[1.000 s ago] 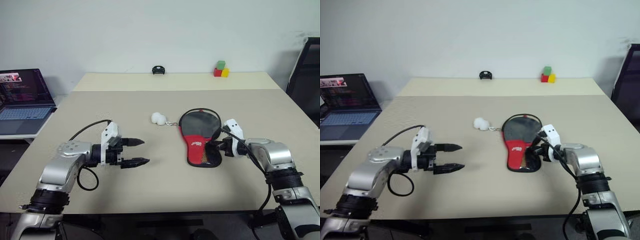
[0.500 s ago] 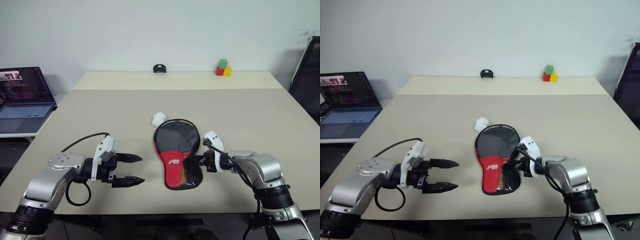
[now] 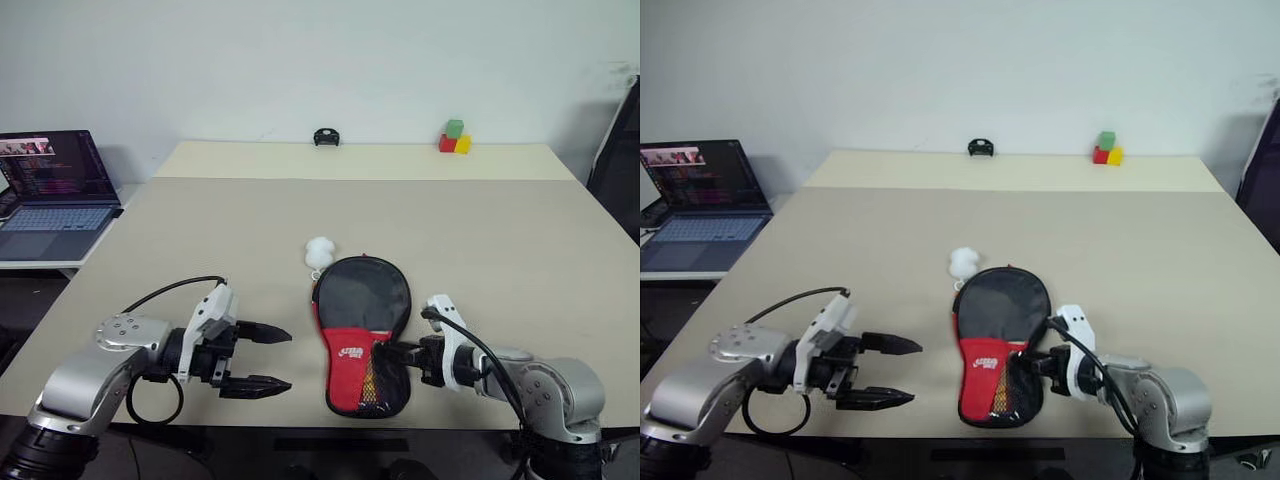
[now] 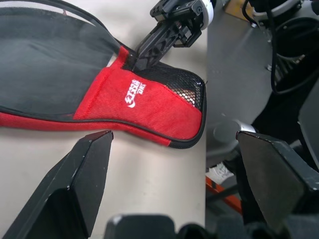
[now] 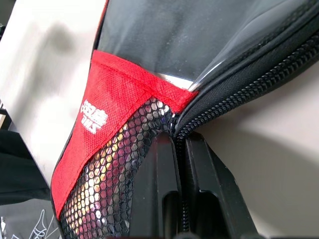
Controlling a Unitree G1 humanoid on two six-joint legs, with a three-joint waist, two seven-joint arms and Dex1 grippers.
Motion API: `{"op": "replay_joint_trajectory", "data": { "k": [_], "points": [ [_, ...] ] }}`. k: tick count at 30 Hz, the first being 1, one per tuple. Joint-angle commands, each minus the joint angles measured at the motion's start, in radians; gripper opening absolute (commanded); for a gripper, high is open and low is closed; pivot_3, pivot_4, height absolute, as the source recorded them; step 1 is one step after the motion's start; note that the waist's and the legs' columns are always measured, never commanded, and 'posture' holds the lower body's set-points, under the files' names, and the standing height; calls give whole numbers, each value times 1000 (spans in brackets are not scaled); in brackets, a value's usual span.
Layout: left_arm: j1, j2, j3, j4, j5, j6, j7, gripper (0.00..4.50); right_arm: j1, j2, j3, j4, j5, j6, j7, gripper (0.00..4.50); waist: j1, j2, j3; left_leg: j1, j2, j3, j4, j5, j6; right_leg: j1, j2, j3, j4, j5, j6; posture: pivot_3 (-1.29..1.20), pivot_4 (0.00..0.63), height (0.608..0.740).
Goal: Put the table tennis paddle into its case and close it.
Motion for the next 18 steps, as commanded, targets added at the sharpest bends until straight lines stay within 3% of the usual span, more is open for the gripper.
{"op": "replay_joint_trajectory", "data": {
  "k": [1, 18],
  "points": [
    [-14, 14, 1, -17, -3, -23, -21, 4333, 31, -3, -8, -36, 38, 40, -9, 20, 0, 0, 0, 0, 0, 0, 0, 0, 0, 0, 0, 0, 0, 0, 0, 0, 150, 740],
    [-11, 15, 3, -16, 2, -29, -13, 4333, 58, -54, -19, -39, 86, 40, -22, 20, 1, 0, 0, 0, 0, -1, 0, 0, 0, 2, 0, -1, -2, 0, 0, 0, 150, 740]
  ]
}}
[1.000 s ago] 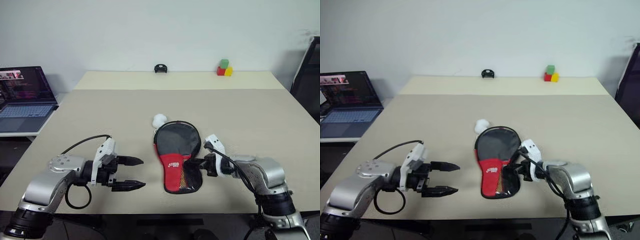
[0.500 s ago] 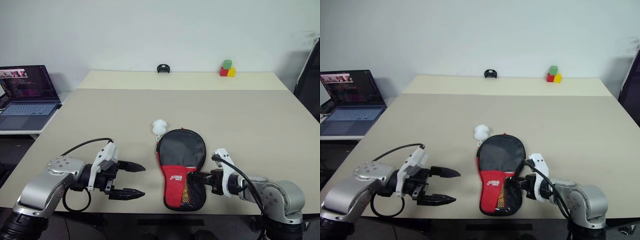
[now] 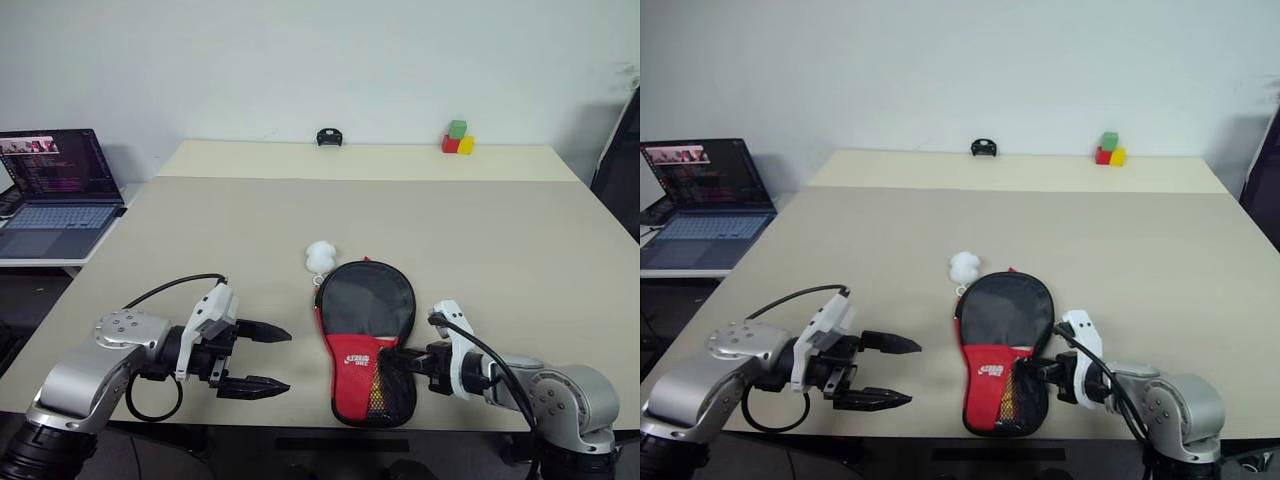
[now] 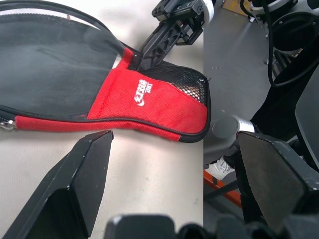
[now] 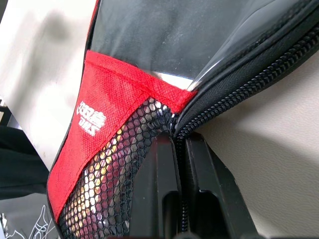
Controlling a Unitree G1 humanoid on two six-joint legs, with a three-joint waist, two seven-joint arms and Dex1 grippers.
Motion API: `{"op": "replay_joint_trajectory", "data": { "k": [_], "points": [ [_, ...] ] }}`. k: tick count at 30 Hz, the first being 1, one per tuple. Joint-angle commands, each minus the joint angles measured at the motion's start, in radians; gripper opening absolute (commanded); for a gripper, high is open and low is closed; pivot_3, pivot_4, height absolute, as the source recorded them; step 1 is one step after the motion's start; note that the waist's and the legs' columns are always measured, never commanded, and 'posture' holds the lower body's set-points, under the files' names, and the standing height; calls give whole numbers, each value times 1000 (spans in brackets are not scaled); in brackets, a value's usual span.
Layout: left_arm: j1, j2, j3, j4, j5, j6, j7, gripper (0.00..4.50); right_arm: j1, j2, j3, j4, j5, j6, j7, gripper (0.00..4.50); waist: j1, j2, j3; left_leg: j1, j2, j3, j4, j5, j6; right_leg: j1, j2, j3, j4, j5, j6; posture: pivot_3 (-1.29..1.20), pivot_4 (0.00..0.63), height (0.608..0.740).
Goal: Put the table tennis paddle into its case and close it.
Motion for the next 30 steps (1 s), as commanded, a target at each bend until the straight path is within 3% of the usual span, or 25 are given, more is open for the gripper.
{"op": "replay_joint_trajectory", "data": {
  "k": [1, 10, 15, 25, 30],
  "points": [
    [0, 9, 5, -17, 1, -14, -1, 4333, 29, -14, 3, -24, 27, 34, -5, 20, 0, 0, 0, 0, 0, 0, 0, 0, 0, 0, 0, 0, 0, 0, 0, 0, 150, 740],
    [-8, -1, -11, -5, 12, -27, 3, 4333, 45, 40, -19, -23, 14, 34, -71, 20, 0, 0, 0, 1, 0, 0, 0, 0, 0, 1, 0, 0, 0, 0, 0, 0, 150, 740],
    [-9, 0, -16, 6, 17, -39, 2, 4333, 69, 63, -40, -44, 9, 34, -107, 1317, 0, 0, 0, 3, 0, 0, 0, 0, 0, 3, 0, 0, 0, 0, 0, 0, 150, 740],
    [-9, -4, -22, 22, 23, -57, 1, 4333, 110, 16, -98, -81, 20, 26, -114, 4465, 5, 0, -3, 7, 0, -3, 0, 0, 0, 11, 0, -2, -5, 1, 1, 0, 150, 740],
    [-6, -5, -24, 31, 27, -68, -1, 4333, 140, -53, -96, -99, 55, 4, -83, 4465, 16, -1, -3, 7, -2, -3, 1, 0, 0, 12, -1, -2, -6, 1, 2, 0, 150, 740]
  ]
}}
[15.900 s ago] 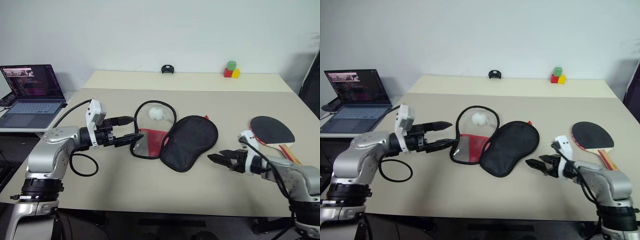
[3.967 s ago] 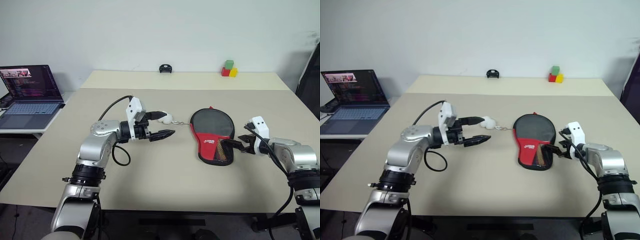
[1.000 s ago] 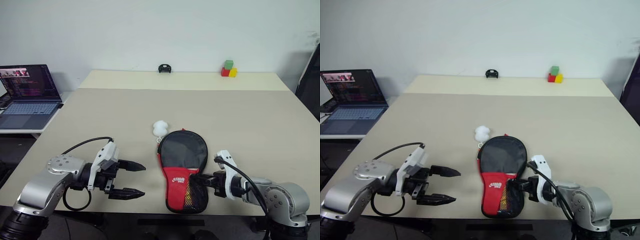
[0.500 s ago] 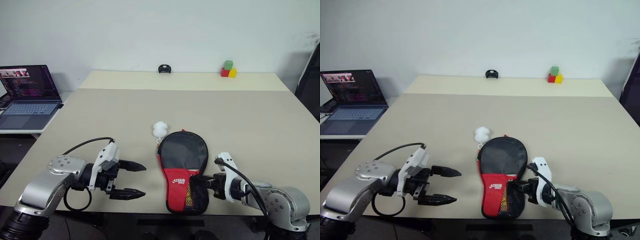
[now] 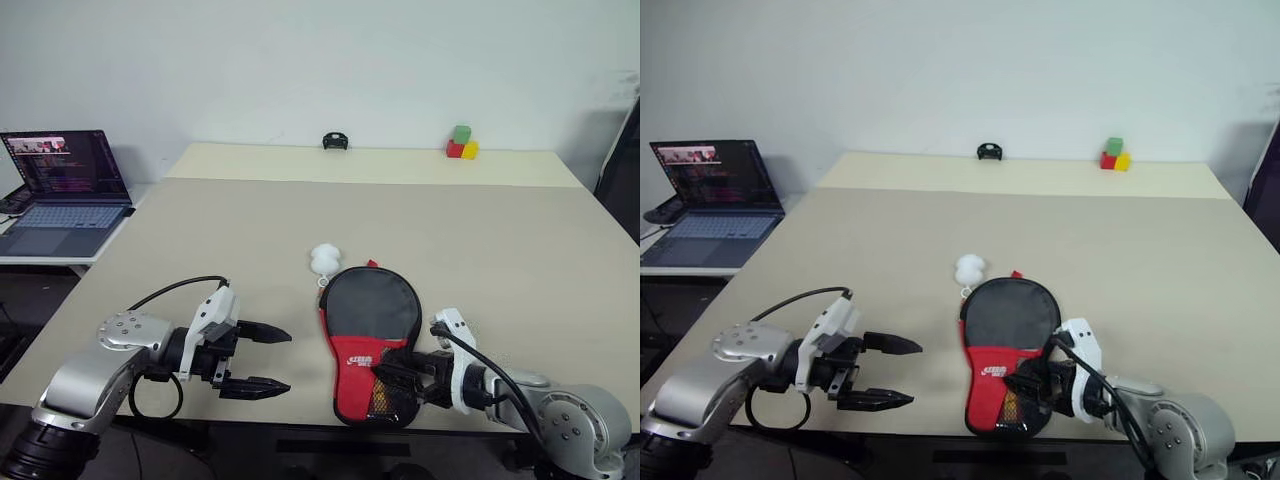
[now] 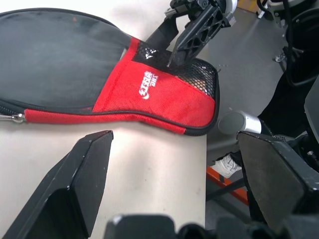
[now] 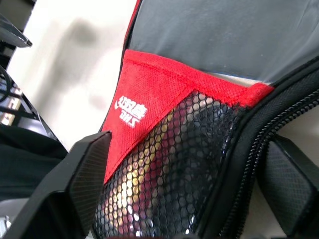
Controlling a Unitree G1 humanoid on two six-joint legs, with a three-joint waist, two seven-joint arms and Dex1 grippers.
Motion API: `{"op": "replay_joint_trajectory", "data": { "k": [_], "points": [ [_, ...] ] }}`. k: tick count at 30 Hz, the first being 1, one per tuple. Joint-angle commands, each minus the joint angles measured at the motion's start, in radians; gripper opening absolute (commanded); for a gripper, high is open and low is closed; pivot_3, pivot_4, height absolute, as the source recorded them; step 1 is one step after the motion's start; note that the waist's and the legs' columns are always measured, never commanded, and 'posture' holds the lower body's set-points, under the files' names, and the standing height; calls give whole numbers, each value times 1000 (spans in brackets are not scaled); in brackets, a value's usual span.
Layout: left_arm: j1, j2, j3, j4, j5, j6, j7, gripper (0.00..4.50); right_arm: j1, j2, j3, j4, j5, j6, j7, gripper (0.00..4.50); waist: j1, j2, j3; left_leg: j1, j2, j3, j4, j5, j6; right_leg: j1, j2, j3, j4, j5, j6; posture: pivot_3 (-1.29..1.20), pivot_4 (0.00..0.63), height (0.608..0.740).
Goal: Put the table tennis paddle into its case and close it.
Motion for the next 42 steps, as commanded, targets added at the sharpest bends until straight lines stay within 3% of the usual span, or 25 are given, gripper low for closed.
{"op": "replay_joint_trajectory", "data": {
  "k": [1, 6, 15, 18, 23, 30, 42],
  "points": [
    [-6, -2, 3, 1, 1, -20, -11, 4333, 51, -70, -54, 11, -24, 2, -13, 4465, 8, 0, 0, 0, 0, 0, 0, 0, 0, 0, 0, 0, 0, 0, 0, 0, 150, 740],
    [2, -4, 1, 4, 4, -31, -12, 4333, 77, -98, -75, -8, 20, 20, 20, 4465, 16, 0, 0, -1, 0, 0, 0, 0, 0, 0, 0, 0, -1, 0, 0, 0, 150, 740],
    [15, -9, 19, 3, 4, -35, 1, 4333, 138, -337, -75, -63, 97, -163, 180, 4465, 16, 0, 0, -2, 0, -1, -1, 0, 0, -1, 0, -1, -2, 0, 0, 0, 150, 740],
    [4, -22, 28, 9, 0, -29, 23, 4333, 122, -402, -95, -52, 99, -261, 233, 4465, 15, 1, 1, -2, 0, -1, -1, 0, 0, -1, 0, -1, -1, 0, 0, 0, 150, 740],
    [-33, -57, 51, 28, -11, -10, 86, 4333, 9, -399, -136, -6, 140, -397, 267, 4465, 9, 1, 2, -2, 1, 0, -1, 0, 0, -1, 1, -1, -1, 0, 0, 0, 150, 740],
    [-131, -148, 103, 109, 19, 6, 268, 4333, -208, -314, 153, 134, -36, -662, 237, 4465, 8, 1, 2, -3, 1, -1, 0, 0, 0, -2, 2, -1, -1, 0, 0, 0, 150, 740],
    [-125, -161, 144, 146, 67, -10, 424, 4333, -400, -269, 498, 464, -280, -875, 342, 4465, -4, 1, 2, -6, 1, 0, 0, 0, 0, -6, 1, 0, 0, 0, 0, 0, 150, 740]
  ]
}}
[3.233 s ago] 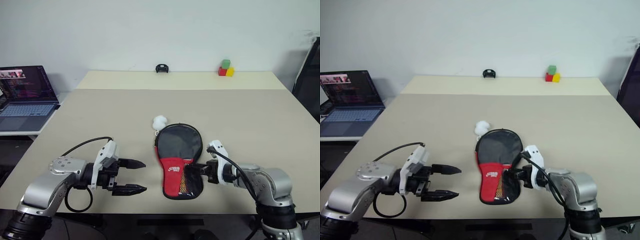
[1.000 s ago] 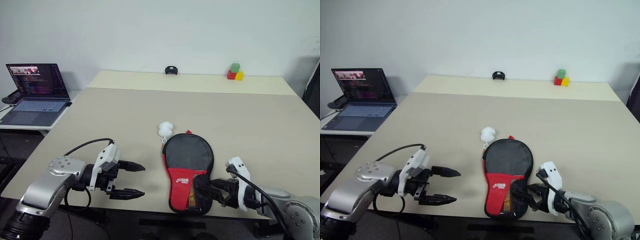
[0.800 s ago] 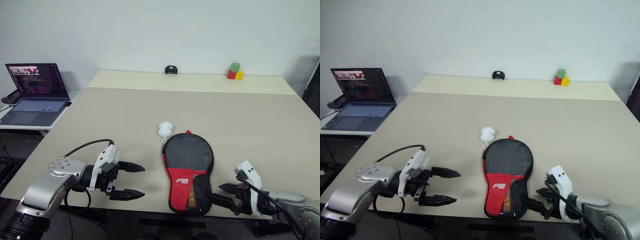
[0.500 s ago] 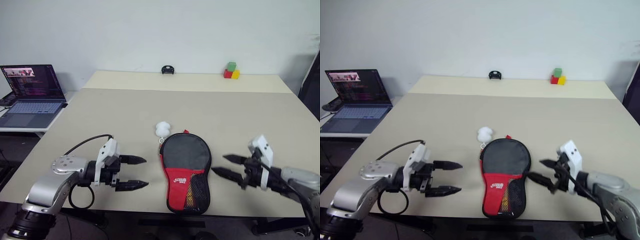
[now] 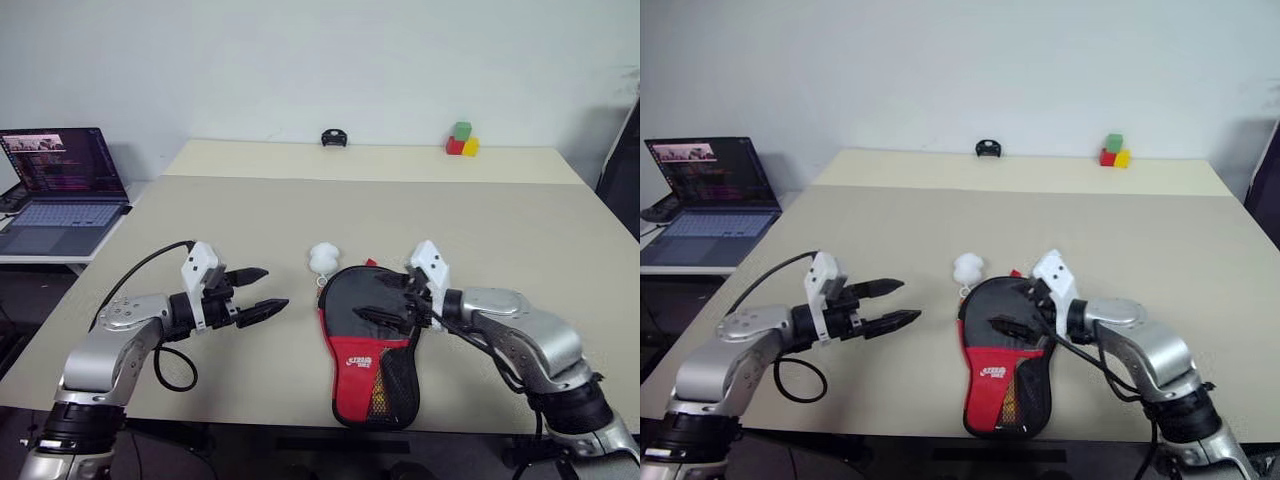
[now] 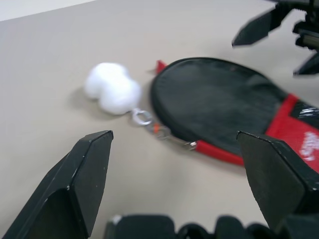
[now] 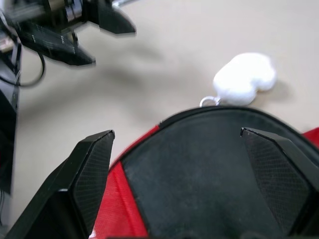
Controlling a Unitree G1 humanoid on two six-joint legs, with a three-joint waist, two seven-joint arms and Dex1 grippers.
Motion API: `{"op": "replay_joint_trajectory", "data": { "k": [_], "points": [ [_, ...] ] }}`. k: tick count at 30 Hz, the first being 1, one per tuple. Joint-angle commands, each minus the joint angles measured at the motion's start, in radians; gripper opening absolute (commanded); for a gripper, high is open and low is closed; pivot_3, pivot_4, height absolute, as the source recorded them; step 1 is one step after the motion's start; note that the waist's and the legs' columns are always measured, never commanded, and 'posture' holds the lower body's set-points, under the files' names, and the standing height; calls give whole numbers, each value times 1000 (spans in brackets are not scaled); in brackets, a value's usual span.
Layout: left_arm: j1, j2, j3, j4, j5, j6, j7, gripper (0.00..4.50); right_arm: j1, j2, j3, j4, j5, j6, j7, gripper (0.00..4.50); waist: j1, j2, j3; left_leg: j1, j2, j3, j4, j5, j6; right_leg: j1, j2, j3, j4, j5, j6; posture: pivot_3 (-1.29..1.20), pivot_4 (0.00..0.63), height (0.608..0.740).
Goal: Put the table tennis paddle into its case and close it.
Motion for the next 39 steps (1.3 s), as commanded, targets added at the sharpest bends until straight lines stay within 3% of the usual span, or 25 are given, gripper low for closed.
{"op": "replay_joint_trajectory", "data": {
  "k": [1, 9, 16, 24, 29, 35, 39],
  "points": [
    [0, -2, 35, -19, 7, -14, 29, 4333, -28, 6, 64, 62, -79, -78, 29, 4465, 0, 0, 0, 0, 0, 0, 0, 0, 0, 0, 0, 0, 0, 0, 0, 0, 150, 740],
    [-29, 0, 5, -9, 23, 20, 62, 4333, -17, 8, 139, 181, -216, -140, 27, 4465, -4, 0, 0, 0, 0, 0, 0, 0, 0, 0, 0, 0, 0, 0, 0, 0, 150, 740],
    [-214, -69, -61, 171, 104, 31, 124, 4416, -8, 41, 129, 204, -240, -141, 18, 4490, -5, -1, -1, 2, 0, -1, 2, 0, -1, 2, 0, -1, 2, 0, 0, 0, 150, 740],
    [-501, -246, -163, 509, 229, -59, 140, 4416, -1, 72, 134, 220, -265, -145, 13, 4490, -7, -2, -1, 2, -1, -1, 2, 1, -1, 2, 0, -1, 1, 0, 0, 0, 150, 740],
    [-660, -321, -197, 822, 318, -153, 154, 4416, 2, 93, 130, 220, -274, -140, 6, 4490, -13, -2, -2, 2, -1, 0, 2, 2, -4, 1, 1, -1, 2, 0, 0, 0, 150, 740],
    [-783, -386, -202, 1121, 392, -228, 171, 4416, 23, 107, 119, 204, -279, -129, -11, 4490, -11, -3, -2, 1, -1, 0, 2, 2, -4, 1, 1, -1, 2, 0, 0, 0, 150, 740],
    [-808, -415, -201, 1214, 420, -242, 121, 4416, 31, 112, 116, 196, -280, -126, -20, 4490, -10, -3, -2, 1, -2, 0, 2, 2, -4, 0, 1, -1, 2, 0, 0, 0, 150, 740]
  ]
}}
